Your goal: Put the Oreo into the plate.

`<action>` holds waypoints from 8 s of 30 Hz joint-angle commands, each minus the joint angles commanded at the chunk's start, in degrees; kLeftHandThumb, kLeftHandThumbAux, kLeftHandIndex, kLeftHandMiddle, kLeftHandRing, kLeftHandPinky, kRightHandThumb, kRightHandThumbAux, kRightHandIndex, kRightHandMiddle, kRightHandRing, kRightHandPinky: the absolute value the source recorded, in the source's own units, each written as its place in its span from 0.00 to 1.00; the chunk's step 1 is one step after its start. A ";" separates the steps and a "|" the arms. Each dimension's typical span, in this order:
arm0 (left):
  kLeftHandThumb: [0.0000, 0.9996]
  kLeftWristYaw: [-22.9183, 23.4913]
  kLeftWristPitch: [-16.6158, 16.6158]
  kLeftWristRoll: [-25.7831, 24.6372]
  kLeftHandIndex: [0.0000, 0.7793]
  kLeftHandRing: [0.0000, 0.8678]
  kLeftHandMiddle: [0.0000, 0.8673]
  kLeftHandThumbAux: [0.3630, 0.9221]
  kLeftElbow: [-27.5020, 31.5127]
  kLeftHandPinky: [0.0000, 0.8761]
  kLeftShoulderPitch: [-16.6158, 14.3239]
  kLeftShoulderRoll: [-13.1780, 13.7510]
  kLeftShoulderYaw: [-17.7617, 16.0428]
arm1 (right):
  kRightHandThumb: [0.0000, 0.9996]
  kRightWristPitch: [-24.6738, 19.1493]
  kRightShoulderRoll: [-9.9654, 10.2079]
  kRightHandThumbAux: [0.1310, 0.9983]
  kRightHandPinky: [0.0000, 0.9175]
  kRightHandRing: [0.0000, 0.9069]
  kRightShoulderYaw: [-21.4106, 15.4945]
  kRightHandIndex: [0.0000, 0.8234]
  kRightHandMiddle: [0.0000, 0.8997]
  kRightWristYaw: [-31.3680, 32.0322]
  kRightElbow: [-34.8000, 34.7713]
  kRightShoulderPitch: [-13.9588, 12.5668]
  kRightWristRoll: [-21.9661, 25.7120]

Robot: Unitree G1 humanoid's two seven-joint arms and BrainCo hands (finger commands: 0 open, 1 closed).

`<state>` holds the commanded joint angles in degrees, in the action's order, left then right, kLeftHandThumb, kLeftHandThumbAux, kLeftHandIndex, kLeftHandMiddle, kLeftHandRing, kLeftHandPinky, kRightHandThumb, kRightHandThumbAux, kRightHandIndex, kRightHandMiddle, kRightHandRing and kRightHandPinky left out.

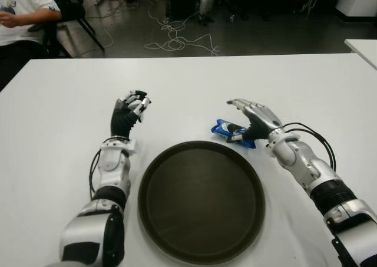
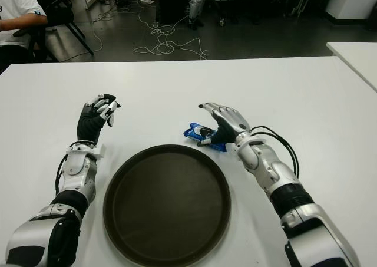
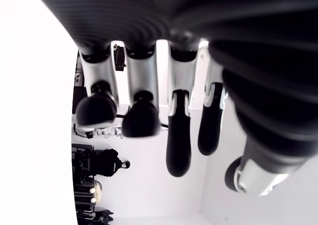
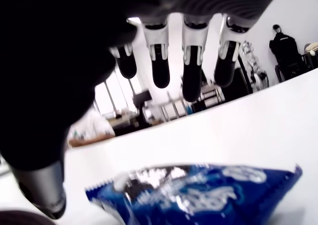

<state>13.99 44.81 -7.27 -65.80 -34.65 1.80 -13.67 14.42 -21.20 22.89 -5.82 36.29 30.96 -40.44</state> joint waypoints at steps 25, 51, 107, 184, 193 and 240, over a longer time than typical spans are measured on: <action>0.86 0.06 -0.21 -0.09 0.53 0.95 0.61 0.54 0.13 0.92 0.30 0.48 0.70 | 0.00 -5.37 2.36 0.67 0.27 0.25 3.41 0.18 0.22 -4.95 4.39 2.95 -2.83; 0.86 -0.07 -0.02 -0.61 0.53 0.94 0.61 0.54 0.42 0.92 0.41 0.17 0.16 | 0.00 -6.52 2.81 0.72 0.30 0.29 4.29 0.25 0.27 -5.00 9.71 5.20 -2.09; 0.86 -2.53 -1.68 0.41 0.53 0.95 0.61 0.54 5.89 0.93 2.56 -0.16 2.98 | 0.00 -2.32 1.38 0.66 0.17 0.21 3.92 0.22 0.20 -2.30 14.06 6.37 -0.84; 0.86 -4.23 -3.31 1.62 0.52 0.95 0.60 0.54 9.96 0.93 4.10 -0.93 4.86 | 0.00 -5.94 -0.30 0.63 0.56 0.59 7.11 0.52 0.54 2.27 13.54 7.38 -2.57; 0.86 -5.28 -4.80 1.88 0.52 0.95 0.60 0.54 11.23 0.93 4.57 -1.15 5.09 | 0.03 -6.43 -1.13 0.66 0.61 0.65 6.32 0.57 0.62 0.70 11.97 7.00 -2.13; 0.86 -5.30 -5.87 1.40 0.53 0.94 0.60 0.54 12.03 0.93 4.78 -1.47 5.25 | 0.00 -1.42 0.28 0.71 0.30 0.35 2.73 0.33 0.34 -5.89 15.62 6.63 0.92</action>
<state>8.70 38.94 -5.87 -53.76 -29.87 0.33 -8.42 12.99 -20.92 25.62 -11.71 51.91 37.59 -39.53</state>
